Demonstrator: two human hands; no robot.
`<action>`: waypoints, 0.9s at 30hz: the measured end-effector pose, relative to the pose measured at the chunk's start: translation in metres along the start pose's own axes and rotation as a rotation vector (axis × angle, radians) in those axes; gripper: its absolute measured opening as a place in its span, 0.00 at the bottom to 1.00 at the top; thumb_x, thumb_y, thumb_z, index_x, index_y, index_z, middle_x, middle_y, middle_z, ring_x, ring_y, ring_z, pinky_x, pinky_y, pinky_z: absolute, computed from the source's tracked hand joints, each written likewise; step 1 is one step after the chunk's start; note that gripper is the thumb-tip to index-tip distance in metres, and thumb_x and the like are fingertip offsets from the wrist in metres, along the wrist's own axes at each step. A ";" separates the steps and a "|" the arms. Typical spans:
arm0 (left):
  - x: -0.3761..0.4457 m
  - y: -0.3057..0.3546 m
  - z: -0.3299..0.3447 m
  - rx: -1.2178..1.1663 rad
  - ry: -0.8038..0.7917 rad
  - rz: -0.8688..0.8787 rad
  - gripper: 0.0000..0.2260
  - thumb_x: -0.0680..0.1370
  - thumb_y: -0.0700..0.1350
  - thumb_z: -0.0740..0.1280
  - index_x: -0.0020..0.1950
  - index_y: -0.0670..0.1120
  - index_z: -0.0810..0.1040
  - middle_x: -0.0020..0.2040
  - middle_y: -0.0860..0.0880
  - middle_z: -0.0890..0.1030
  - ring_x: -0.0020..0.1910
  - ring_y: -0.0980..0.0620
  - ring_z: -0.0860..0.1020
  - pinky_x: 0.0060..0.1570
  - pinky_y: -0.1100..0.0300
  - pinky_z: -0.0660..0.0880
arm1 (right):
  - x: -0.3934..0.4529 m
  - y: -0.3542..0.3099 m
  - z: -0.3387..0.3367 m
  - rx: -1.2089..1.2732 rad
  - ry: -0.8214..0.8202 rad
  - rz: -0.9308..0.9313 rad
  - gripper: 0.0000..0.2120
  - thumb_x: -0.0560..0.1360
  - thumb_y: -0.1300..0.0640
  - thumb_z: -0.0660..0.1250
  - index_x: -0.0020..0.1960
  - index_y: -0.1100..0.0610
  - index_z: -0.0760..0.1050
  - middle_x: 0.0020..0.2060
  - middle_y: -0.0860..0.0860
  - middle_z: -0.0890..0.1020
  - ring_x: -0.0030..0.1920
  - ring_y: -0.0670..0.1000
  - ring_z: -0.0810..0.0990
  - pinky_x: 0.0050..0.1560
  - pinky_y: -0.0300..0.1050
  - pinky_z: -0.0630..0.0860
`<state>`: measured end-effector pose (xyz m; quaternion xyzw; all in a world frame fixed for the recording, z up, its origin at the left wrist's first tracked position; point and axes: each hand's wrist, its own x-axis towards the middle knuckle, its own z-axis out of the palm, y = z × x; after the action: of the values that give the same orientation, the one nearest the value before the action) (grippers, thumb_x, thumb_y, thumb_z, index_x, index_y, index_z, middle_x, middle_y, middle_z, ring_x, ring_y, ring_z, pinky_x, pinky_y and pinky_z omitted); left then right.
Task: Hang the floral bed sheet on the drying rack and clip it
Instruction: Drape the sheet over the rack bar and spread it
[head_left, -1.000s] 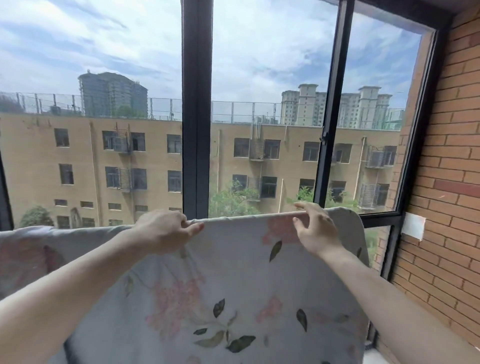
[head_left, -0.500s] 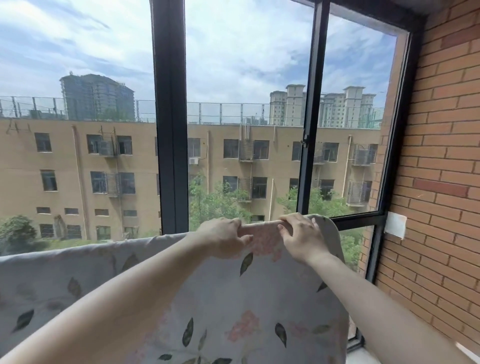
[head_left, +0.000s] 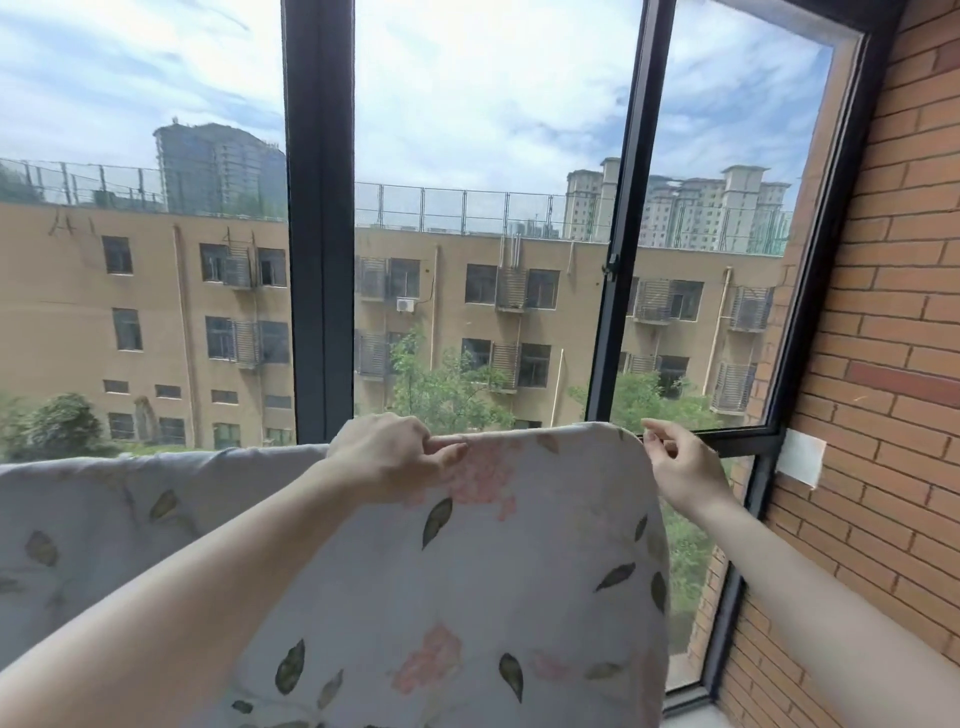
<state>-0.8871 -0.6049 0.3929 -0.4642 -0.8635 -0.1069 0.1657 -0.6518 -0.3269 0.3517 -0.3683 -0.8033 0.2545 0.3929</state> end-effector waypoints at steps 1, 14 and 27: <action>0.000 0.002 0.000 -0.009 0.005 -0.020 0.31 0.78 0.74 0.54 0.36 0.49 0.79 0.32 0.54 0.81 0.35 0.55 0.78 0.32 0.58 0.68 | 0.006 0.006 -0.003 0.005 -0.071 0.032 0.16 0.85 0.45 0.60 0.68 0.48 0.78 0.60 0.49 0.81 0.61 0.51 0.77 0.59 0.48 0.74; -0.002 0.013 0.000 -0.007 -0.029 -0.158 0.35 0.74 0.79 0.53 0.40 0.51 0.84 0.29 0.57 0.82 0.34 0.56 0.80 0.34 0.59 0.73 | 0.055 0.042 -0.012 0.484 -0.369 0.082 0.16 0.71 0.46 0.75 0.53 0.55 0.86 0.49 0.52 0.89 0.54 0.53 0.84 0.60 0.51 0.80; 0.007 0.031 -0.019 -0.220 -0.311 -0.302 0.32 0.81 0.72 0.47 0.60 0.57 0.85 0.58 0.55 0.84 0.56 0.48 0.78 0.54 0.54 0.71 | 0.147 -0.046 0.015 0.156 0.095 -0.136 0.09 0.80 0.54 0.71 0.53 0.58 0.87 0.52 0.54 0.88 0.54 0.56 0.84 0.56 0.42 0.78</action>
<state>-0.8613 -0.5891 0.4144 -0.3559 -0.9214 -0.1510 -0.0384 -0.7443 -0.2403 0.4407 -0.2928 -0.7846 0.2711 0.4745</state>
